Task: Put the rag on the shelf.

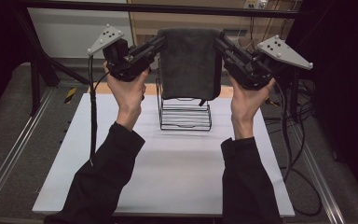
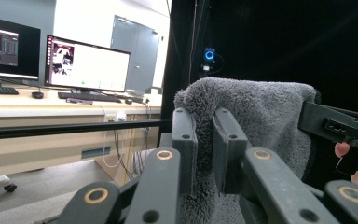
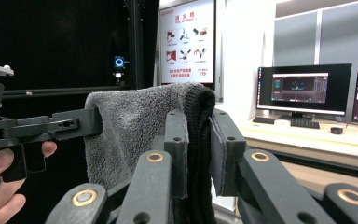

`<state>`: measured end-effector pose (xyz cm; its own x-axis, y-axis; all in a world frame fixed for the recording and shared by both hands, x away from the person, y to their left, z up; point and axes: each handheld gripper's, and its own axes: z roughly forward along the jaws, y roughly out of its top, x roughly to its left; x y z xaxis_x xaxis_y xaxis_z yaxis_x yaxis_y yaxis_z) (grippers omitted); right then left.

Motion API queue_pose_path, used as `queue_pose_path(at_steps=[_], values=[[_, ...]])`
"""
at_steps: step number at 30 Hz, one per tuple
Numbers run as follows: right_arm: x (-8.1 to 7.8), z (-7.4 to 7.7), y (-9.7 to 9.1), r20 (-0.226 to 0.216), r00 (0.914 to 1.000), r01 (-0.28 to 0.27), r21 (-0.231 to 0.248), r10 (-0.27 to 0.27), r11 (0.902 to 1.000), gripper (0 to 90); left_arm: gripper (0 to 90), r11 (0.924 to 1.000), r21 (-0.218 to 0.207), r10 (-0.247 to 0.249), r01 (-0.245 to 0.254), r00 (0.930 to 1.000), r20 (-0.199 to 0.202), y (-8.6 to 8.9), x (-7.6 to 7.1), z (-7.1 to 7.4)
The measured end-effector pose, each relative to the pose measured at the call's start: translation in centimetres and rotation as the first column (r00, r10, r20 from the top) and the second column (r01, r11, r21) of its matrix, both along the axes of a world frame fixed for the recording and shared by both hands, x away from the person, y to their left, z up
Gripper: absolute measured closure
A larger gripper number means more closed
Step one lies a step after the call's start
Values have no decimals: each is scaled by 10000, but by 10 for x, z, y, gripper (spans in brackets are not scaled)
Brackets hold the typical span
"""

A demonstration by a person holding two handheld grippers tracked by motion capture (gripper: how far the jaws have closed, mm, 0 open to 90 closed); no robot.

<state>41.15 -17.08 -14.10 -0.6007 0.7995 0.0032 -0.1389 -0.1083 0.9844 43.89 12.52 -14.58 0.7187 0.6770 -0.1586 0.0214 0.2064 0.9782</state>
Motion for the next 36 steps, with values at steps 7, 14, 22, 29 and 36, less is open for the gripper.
queue_pose_path(at_steps=[7, 14, 22, 29, 36], values=[[9, 16, 2, 87, 10000, 48, 19, -48, 10000, 793, 805, 9998, -176, 89, -87, 9999, 88, 0, 10, 14], [19, 28, 5, 96, 9999, 129, -46, -129, 9999, 793, 805, 9995, -219, 211, -208, 9997, 113, 1, 18, 23], [32, 37, 5, 150, 9997, 168, -30, -168, 9999, 793, 805, 9992, -266, 287, -282, 9995, 159, 0, 26, 33], [48, 38, 4, 80, 9997, 250, 92, -251, 9996, 793, 805, 9990, -240, 379, -377, 9993, 73, -2, 41, 39], [63, 43, 4, 140, 9995, 283, 120, -284, 9995, 793, 805, 9984, -244, 520, -517, 9986, 118, -4, 52, 42]])
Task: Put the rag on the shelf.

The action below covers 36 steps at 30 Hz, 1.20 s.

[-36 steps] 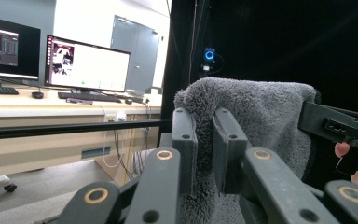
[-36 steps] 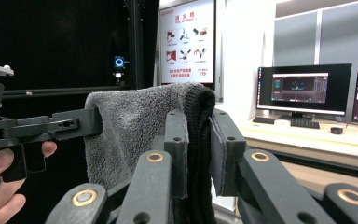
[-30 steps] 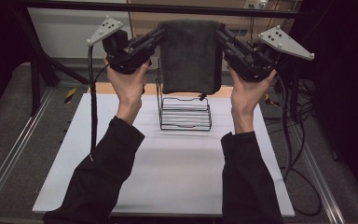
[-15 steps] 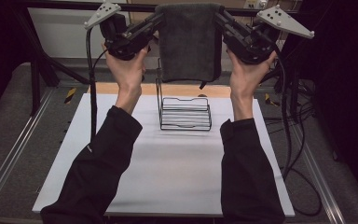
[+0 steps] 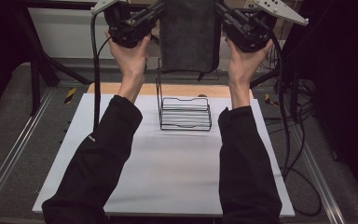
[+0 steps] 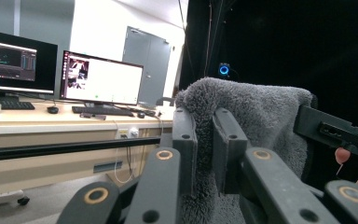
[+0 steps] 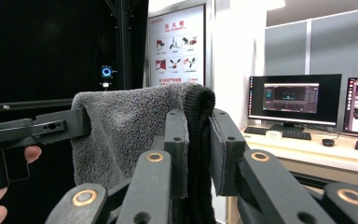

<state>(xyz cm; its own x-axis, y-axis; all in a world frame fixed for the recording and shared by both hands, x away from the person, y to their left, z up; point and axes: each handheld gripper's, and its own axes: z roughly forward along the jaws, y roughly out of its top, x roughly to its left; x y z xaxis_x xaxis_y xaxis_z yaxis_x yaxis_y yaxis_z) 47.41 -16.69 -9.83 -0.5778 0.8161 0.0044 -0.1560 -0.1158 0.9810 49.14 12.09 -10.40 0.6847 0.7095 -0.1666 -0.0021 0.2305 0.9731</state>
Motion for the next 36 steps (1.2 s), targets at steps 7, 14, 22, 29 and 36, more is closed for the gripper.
queue_pose_path(at_steps=[7, 14, 22, 29, 36], values=[[16, 1, 1, -126, 9998, 122, -173, -125, 9998, 793, 805, 10000, 24, 76, -76, 9998, -156, 1, 14, -3], [29, -7, 6, -275, 9996, 97, -291, -105, 9995, 793, 805, 9999, 52, 152, -150, 9991, -385, 6, 27, -9], [37, -22, 8, -782, 9968, 101, -507, -140, 9987, 793, 805, 9989, 456, 168, -136, 9973, -714, 8, 34, -28], [40, -35, 5, -1103, 9938, 51, -626, -120, 9980, 793, 805, 9971, 767, 61, 1, 9968, -798, 7, 36, -41], [39, -55, 0, -1371, 9906, -79, -599, -4, 9982, 793, 804, 9929, 1161, -143, 265, 9944, -1045, 7, 35, -56]])
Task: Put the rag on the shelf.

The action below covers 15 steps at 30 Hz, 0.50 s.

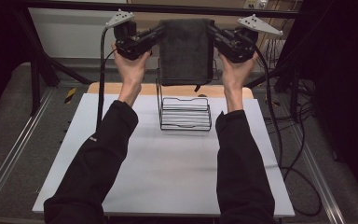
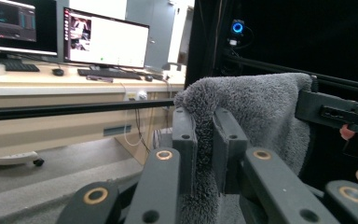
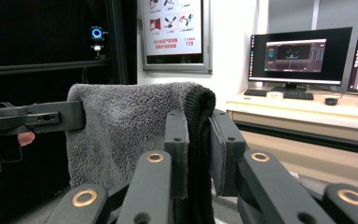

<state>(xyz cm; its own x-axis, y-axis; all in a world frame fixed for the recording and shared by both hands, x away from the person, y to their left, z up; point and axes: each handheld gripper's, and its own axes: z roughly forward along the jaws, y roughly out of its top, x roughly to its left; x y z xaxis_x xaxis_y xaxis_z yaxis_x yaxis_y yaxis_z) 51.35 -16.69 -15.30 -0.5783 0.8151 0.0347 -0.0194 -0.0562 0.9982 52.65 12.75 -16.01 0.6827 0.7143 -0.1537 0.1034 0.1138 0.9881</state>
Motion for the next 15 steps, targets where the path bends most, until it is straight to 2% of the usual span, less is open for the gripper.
queue_pose_path(at_steps=[5, 7, 15], values=[[-6, -12, -4, -143, 9999, -80, -23, 79, 10000, 793, 804, 9993, 256, -266, 268, 9996, -72, 0, -6, -11], [-7, -17, -6, -335, 9994, -115, -6, 115, 9999, 793, 804, 9986, 369, -365, 369, 9993, -119, 1, -9, -16], [-14, -37, -10, -586, 9980, -254, -107, 247, 9996, 792, 803, 9961, 730, -475, 502, 9982, -374, -1, -16, -30]])
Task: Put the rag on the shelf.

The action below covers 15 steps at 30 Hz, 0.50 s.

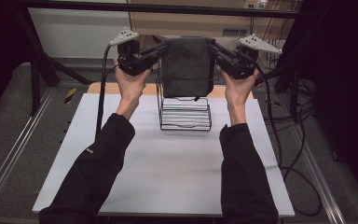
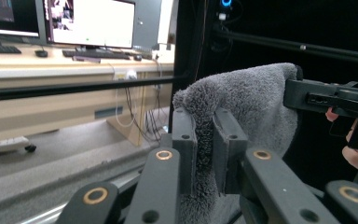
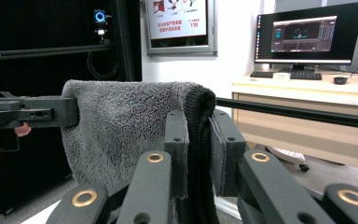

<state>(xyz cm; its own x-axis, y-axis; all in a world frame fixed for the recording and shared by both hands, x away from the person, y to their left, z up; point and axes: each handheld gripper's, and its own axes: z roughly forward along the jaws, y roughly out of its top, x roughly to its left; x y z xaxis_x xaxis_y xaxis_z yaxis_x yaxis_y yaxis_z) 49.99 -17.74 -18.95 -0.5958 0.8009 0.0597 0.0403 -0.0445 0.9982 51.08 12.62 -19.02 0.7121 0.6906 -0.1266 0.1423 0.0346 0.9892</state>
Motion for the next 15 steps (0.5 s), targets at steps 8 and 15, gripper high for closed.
queue_pose_path(at_steps=[8, 15], values=[[-4, -13, -5, -220, 9995, -222, -192, 218, 9996, 793, 803, 9990, 362, -252, 257, 9996, -142, 0, -5, -10], [-11, -14, -7, -225, 9987, -475, -334, 467, 9983, 792, 802, 9975, 561, -431, 435, 9990, -85, 2, -15, -12]])
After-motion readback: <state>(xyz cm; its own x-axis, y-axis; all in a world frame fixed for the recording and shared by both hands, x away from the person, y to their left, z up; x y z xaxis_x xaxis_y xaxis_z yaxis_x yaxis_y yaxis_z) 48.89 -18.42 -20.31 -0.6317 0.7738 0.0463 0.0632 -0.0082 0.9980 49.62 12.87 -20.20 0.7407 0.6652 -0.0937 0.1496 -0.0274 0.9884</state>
